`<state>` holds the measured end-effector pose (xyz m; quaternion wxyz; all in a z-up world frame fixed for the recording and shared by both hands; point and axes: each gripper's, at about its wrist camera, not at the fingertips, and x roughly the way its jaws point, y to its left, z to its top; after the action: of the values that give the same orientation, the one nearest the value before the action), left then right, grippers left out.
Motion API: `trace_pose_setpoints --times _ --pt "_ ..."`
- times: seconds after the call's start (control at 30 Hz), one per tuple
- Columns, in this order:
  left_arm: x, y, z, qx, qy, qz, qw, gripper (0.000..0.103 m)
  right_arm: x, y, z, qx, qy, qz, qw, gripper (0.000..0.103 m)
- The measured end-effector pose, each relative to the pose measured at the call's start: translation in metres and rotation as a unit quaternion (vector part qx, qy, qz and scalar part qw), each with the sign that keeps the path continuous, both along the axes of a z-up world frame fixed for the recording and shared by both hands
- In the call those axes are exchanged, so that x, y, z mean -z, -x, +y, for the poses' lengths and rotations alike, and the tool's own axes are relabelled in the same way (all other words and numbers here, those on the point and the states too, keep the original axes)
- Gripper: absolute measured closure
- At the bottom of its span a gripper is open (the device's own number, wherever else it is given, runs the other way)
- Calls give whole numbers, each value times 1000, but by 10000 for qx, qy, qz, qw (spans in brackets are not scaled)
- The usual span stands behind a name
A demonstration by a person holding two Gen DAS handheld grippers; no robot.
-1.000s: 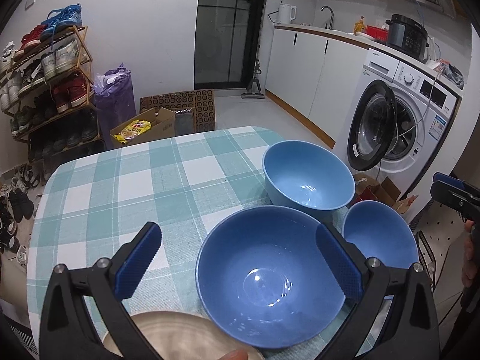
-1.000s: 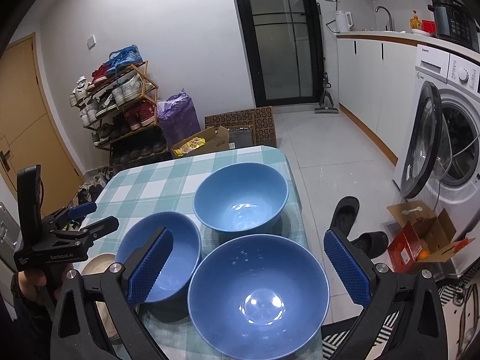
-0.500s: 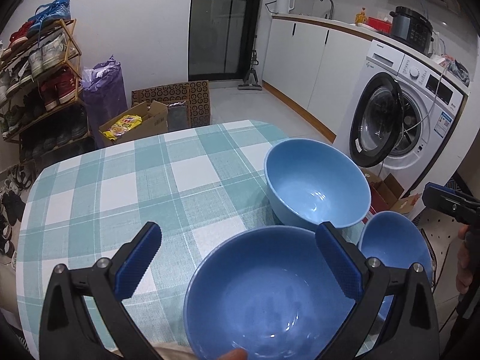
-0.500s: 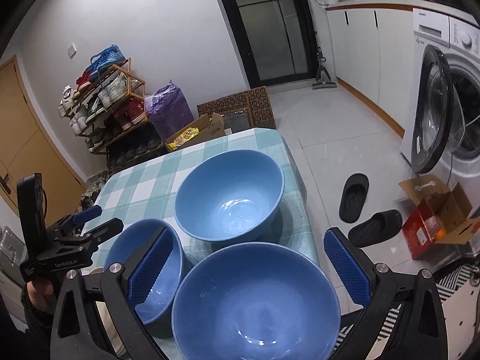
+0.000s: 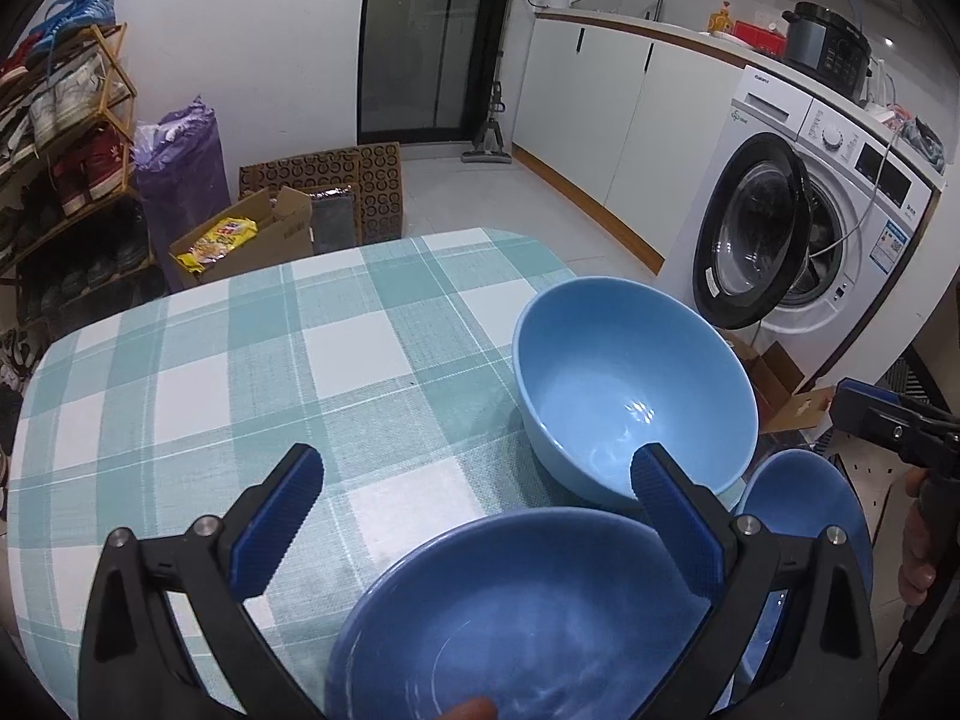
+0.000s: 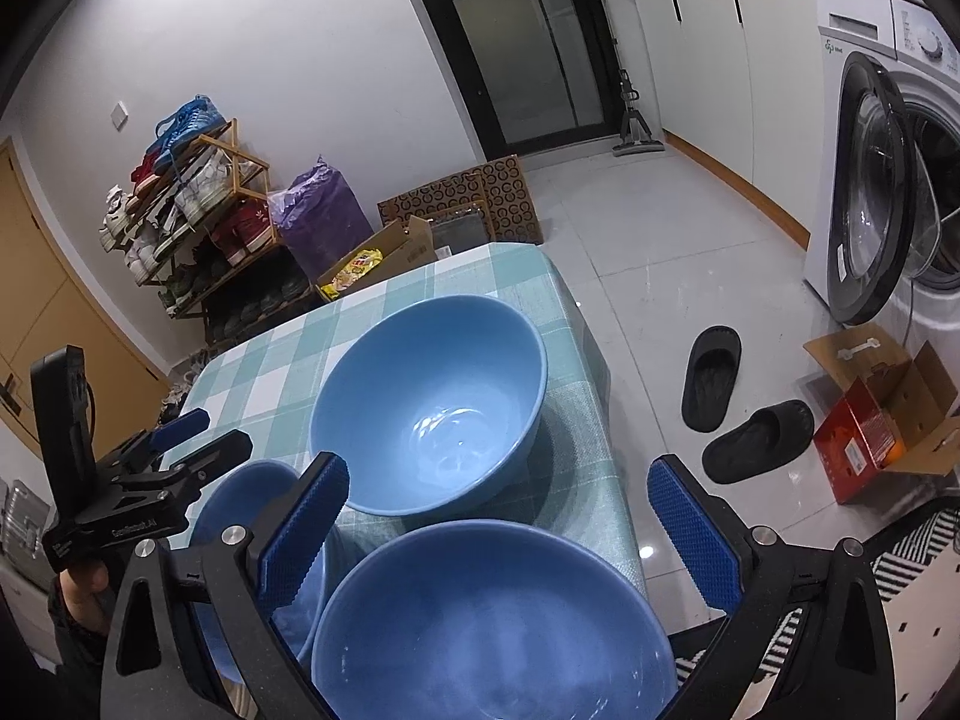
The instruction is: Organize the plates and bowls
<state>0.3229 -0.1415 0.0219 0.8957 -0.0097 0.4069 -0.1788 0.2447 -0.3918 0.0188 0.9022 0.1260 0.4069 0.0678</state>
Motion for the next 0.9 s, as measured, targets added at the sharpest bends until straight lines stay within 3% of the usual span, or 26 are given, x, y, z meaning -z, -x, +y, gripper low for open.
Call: trace_pose_setpoints --times 0.4,0.63,0.9 --pt "14 -20 -16 130 -47 309 9994 9 14 -26 7 -56 192 178 9996 2" --pt "13 -26 -22 184 -109 326 9992 15 24 -42 12 -130 129 419 9990 14" --pt "19 -36 -28 261 -46 514 9983 32 32 -51 11 -158 78 555 9983 25"
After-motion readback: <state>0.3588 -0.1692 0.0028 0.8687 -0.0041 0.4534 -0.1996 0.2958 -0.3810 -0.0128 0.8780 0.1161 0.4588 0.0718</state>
